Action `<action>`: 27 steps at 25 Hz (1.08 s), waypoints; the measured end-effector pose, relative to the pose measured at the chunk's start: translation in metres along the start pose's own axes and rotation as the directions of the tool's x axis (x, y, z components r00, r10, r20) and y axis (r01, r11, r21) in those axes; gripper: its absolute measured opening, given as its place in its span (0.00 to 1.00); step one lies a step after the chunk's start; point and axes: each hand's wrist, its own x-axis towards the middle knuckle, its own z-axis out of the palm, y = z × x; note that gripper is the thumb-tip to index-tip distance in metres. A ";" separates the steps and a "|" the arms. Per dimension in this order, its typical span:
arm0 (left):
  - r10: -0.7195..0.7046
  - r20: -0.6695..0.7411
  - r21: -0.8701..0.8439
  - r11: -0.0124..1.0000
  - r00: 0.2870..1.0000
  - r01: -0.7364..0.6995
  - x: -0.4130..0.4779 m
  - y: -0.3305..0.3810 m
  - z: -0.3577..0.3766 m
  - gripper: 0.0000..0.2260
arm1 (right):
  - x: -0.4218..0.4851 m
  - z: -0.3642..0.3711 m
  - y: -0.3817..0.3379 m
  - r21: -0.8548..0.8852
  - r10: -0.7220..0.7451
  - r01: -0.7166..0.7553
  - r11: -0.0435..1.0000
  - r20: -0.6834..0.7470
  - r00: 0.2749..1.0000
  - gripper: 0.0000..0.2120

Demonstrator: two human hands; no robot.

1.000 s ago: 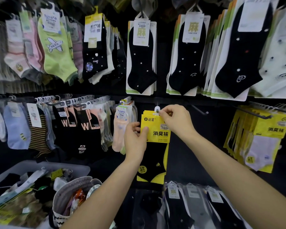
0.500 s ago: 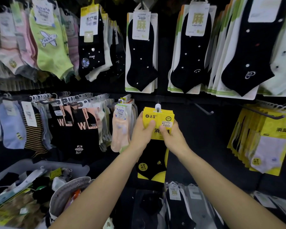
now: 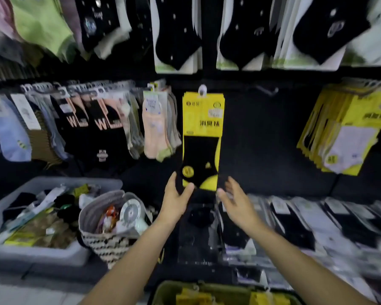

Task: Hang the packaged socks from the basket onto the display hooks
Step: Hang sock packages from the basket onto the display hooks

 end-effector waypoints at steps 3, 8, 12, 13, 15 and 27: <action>-0.304 -0.017 0.120 0.945 0.953 0.303 -0.070 -0.081 0.010 0.32 | -0.082 0.033 0.077 -0.040 0.229 -0.226 0.973 0.156 0.961 0.27; -0.489 0.035 0.265 0.846 0.872 0.463 -0.155 -0.167 0.022 0.21 | -0.171 0.079 0.156 -0.230 0.433 -0.378 0.897 0.282 0.856 0.24; -0.571 0.046 0.371 0.771 0.819 0.517 -0.200 -0.212 0.018 0.07 | -0.202 0.110 0.180 -0.252 0.573 -0.514 0.820 0.345 0.744 0.23; -0.598 0.036 0.394 0.745 0.801 0.538 -0.206 -0.218 0.018 0.08 | -0.209 0.117 0.185 -0.257 0.599 -0.541 0.801 0.338 0.726 0.21; -0.600 0.075 0.445 0.735 0.797 0.511 -0.209 -0.230 0.025 0.09 | -0.225 0.130 0.199 -0.267 0.660 -0.604 0.751 0.332 0.674 0.15; -0.550 -0.030 0.480 0.724 0.834 0.495 -0.209 -0.272 0.071 0.15 | -0.237 0.181 0.284 0.356 0.895 -0.930 0.093 0.379 0.235 0.23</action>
